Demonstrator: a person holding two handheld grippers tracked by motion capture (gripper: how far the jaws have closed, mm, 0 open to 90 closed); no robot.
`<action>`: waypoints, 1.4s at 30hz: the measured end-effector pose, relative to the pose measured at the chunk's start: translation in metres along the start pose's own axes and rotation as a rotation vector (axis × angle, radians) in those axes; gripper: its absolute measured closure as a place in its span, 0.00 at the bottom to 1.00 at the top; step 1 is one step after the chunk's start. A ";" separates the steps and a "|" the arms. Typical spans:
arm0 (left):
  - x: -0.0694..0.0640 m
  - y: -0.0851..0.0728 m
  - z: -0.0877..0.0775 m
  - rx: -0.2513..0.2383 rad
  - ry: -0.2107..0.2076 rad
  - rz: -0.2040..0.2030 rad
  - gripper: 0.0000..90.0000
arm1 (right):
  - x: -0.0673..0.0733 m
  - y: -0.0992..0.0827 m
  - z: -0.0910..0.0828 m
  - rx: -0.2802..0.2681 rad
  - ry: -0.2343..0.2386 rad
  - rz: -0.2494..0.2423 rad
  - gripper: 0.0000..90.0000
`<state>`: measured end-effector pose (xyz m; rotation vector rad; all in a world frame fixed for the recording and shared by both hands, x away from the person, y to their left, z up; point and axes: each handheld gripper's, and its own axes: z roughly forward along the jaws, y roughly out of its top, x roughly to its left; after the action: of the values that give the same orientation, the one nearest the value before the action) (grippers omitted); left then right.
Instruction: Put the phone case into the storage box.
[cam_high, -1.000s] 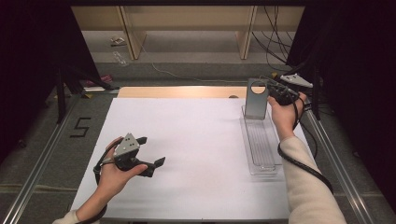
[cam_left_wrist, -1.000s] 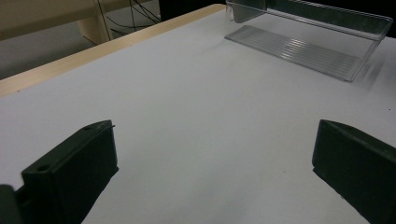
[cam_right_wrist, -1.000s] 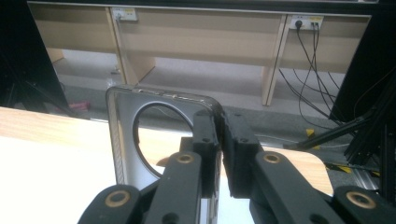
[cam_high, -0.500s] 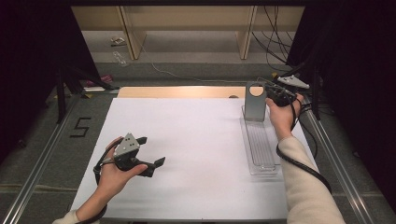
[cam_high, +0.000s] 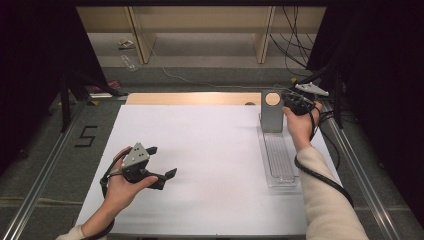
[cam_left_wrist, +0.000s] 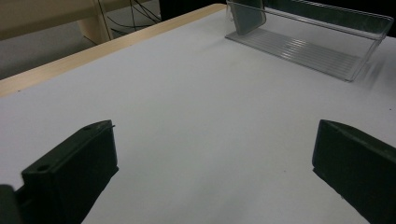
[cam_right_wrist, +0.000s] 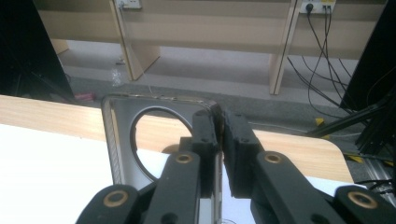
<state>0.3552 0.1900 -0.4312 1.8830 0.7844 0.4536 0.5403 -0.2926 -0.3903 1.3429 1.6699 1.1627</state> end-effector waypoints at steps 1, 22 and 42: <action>0.000 0.000 0.000 0.000 0.001 -0.001 0.00 | 0.000 0.000 0.000 0.003 0.001 0.004 0.93; 0.000 0.000 0.000 0.001 0.002 0.000 0.00 | -0.002 -0.004 0.005 0.024 0.004 0.025 0.92; 0.000 0.000 0.000 0.001 0.004 0.001 0.00 | 0.000 -0.005 0.003 0.034 0.000 0.018 0.90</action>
<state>0.3551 0.1902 -0.4309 1.8835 0.7867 0.4577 0.5413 -0.2926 -0.3958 1.3819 1.6883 1.1495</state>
